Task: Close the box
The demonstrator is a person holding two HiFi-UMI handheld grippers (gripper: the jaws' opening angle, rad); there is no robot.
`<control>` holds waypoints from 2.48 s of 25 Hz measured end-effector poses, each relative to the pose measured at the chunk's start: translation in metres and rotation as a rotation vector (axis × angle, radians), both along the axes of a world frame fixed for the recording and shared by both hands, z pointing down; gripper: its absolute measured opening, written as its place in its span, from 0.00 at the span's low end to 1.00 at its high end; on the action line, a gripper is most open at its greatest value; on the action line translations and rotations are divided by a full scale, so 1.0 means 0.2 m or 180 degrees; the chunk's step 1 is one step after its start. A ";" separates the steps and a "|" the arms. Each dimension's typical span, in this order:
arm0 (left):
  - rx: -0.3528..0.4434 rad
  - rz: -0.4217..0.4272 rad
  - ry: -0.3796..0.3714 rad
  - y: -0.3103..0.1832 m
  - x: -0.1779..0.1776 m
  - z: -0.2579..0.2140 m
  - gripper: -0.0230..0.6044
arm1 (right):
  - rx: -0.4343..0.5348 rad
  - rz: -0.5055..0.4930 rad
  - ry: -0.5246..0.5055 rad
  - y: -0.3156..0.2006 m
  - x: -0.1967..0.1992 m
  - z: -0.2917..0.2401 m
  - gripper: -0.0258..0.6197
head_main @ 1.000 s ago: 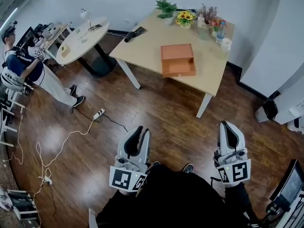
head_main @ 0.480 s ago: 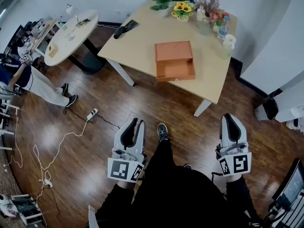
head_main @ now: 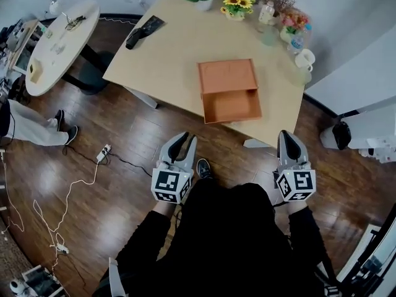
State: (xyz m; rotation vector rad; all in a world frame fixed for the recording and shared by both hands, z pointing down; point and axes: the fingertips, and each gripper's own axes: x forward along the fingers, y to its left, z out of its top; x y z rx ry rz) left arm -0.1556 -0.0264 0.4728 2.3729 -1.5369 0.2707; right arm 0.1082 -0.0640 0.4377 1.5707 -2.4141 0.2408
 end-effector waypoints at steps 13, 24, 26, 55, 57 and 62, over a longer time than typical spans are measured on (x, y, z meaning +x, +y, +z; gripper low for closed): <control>-0.0812 0.0916 -0.1133 -0.21 0.14 0.87 0.30 | -0.1110 -0.1012 0.1319 -0.32 0.07 1.04 0.25; -0.0770 0.0955 -0.1242 -0.39 0.26 0.92 0.26 | -0.1011 -0.1412 0.1339 -0.43 -0.04 1.11 0.13; -0.0737 0.0915 -0.1192 -0.40 0.26 0.90 0.26 | -0.0995 -0.1367 0.1274 -0.45 -0.04 1.09 0.13; -0.0328 0.0605 -0.1207 -0.92 0.11 0.42 0.26 | -0.1602 -0.0653 0.0468 -0.48 -0.27 1.00 0.14; -0.0577 0.0835 -0.1296 -1.03 0.21 0.46 0.26 | -0.1655 -0.0718 0.0415 -0.47 -0.40 1.01 0.14; -0.1151 0.1001 -0.1844 -1.17 0.27 0.65 0.25 | -0.1768 -0.0490 0.0366 -0.52 -0.56 1.08 0.20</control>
